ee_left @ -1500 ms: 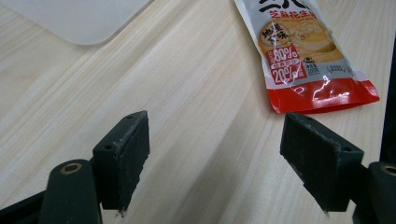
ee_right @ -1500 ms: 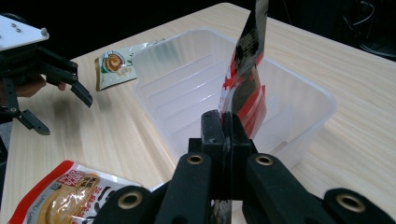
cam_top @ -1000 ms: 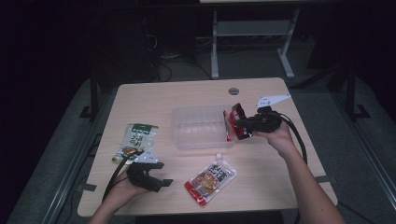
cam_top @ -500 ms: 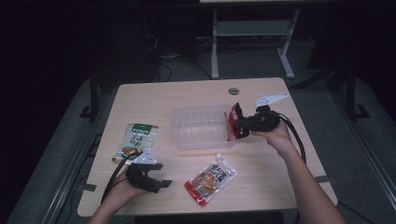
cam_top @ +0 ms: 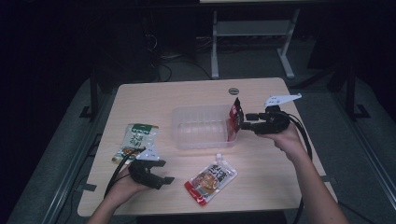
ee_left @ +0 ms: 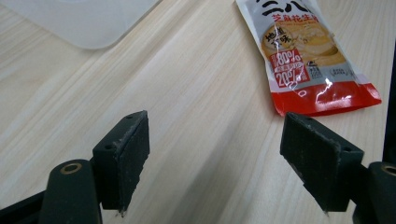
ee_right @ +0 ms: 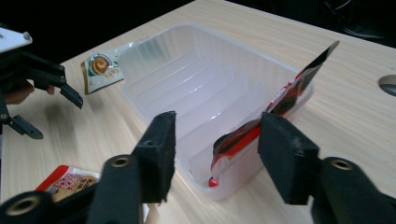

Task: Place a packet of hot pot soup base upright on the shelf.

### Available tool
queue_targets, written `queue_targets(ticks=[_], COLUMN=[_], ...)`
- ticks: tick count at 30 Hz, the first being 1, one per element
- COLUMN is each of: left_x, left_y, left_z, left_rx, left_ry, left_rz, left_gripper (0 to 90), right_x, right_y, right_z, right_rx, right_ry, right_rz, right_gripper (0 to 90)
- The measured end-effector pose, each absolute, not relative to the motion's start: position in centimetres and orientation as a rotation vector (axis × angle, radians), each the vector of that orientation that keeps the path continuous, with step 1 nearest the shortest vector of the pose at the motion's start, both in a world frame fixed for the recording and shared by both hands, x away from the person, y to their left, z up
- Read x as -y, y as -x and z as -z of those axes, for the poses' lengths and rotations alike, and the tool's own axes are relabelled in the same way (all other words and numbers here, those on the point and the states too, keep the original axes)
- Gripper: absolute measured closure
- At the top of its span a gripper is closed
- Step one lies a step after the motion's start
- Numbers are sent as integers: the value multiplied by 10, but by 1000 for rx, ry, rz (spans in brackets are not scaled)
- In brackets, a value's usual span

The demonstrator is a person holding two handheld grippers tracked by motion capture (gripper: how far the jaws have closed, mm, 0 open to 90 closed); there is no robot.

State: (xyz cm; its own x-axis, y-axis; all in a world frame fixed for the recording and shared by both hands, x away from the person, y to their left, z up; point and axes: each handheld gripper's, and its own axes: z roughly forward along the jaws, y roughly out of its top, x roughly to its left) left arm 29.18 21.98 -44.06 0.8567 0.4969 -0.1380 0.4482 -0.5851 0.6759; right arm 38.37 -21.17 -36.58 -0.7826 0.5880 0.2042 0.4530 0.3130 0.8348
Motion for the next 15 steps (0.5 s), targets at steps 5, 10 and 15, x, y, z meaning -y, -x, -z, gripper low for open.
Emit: queue_targets(ticks=[5, 10, 15], left_x=[-218, -218, -218], left_y=[-293, -292, -288], left_z=[440, 440, 439], left_rx=[-669, -673, -684], left_ry=[-2289, -2283, -2270], left_rz=[-82, -83, -78], left_gripper=[236, 236, 237], right_x=[218, 226, 230], right_y=[-377, -364, -348], right_z=[369, 378, 391], right_rx=[-2423, -2436, -2449], right_ry=[-981, -981, -982], right_rz=[-1425, -1380, -1317], right_gripper=[389, 330, 285])
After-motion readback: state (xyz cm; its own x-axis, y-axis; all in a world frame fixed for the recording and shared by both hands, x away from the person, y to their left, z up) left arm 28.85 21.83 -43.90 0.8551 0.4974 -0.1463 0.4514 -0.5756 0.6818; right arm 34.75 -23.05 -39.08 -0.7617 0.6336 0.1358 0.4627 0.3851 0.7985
